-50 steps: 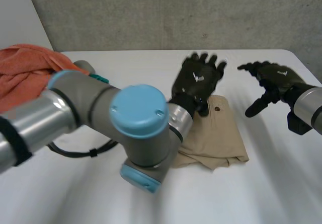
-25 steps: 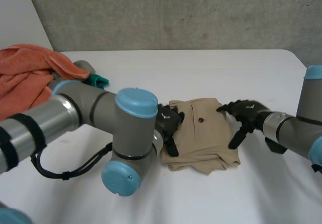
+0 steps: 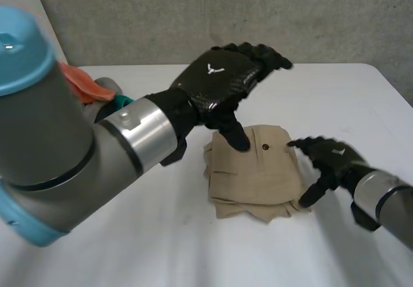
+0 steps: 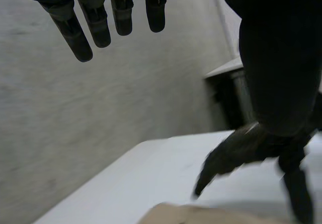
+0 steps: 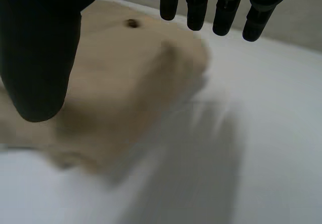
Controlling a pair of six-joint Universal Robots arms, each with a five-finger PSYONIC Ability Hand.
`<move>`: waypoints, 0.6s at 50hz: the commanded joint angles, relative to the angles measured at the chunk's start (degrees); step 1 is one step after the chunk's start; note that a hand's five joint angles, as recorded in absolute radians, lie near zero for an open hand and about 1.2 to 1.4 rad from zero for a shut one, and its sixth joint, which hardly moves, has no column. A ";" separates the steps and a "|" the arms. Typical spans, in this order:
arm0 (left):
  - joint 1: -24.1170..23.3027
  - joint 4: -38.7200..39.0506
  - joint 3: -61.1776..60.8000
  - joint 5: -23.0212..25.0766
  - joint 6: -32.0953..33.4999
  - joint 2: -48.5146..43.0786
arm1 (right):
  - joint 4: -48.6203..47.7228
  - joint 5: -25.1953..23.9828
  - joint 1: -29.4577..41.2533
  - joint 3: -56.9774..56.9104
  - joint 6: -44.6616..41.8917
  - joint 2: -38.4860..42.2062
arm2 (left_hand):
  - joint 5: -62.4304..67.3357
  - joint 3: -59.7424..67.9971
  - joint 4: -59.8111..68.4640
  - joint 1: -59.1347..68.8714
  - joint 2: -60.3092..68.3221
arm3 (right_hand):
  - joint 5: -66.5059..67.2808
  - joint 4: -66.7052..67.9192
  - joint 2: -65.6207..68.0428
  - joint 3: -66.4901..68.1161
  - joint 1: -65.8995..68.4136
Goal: Fold the laundry.
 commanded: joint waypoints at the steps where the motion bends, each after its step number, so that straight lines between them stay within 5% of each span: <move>1: 1.32 0.56 -6.44 7.63 -2.10 4.63 | -6.55 -6.23 0.12 2.07 3.83 6.08 | -2.23 -1.84 -1.68 -2.29 -1.40 | -2.38 -2.05 -1.45 -2.06 -1.60; 8: 1.33 1.61 -8.29 7.46 -2.10 4.90 | -11.92 -1.66 1.09 -3.11 2.87 13.73 | -2.39 -2.01 -1.85 -2.46 -1.57 | 0.33 0.65 1.26 0.64 1.11; 9: 1.41 1.79 -8.47 7.45 -2.10 4.90 | -12.19 -0.44 1.35 -4.07 2.69 14.87 | -2.39 -2.01 -1.85 -2.46 -1.57 | 19.22 19.54 20.14 19.53 19.99; 10: 1.41 2.14 -8.74 7.37 -2.27 4.90 | -12.54 1.66 1.87 -5.47 2.34 16.10 | -2.39 -2.01 -1.85 -2.46 -1.57 | 57.37 57.70 58.30 57.69 58.15; 11: 1.41 2.49 -8.91 7.37 -2.27 4.90 | -12.63 2.81 2.14 -6.27 2.34 16.37 | -2.39 -2.01 -1.85 -2.46 -1.57 | 67.52 67.84 68.45 67.84 68.30; 14: 1.59 4.25 -9.35 7.10 -2.45 4.90 | -14.99 7.38 2.05 -8.55 2.08 16.20 | -2.23 -1.84 -1.68 -2.29 -1.40 | 67.62 67.95 68.55 67.94 68.40; 23: 2.03 5.93 -8.74 7.02 -2.80 4.99 | -16.59 8.45 -0.22 -21.29 3.04 16.37 | -2.39 -2.01 -1.85 -2.46 -1.57 | 67.62 67.95 68.55 67.94 68.40; 30: 1.85 6.72 -8.04 7.02 -2.89 4.99 | -8.86 9.50 -8.22 -43.60 3.13 29.37 | -2.39 -2.01 -1.85 -2.46 -1.57 | 67.62 67.95 68.55 67.94 68.40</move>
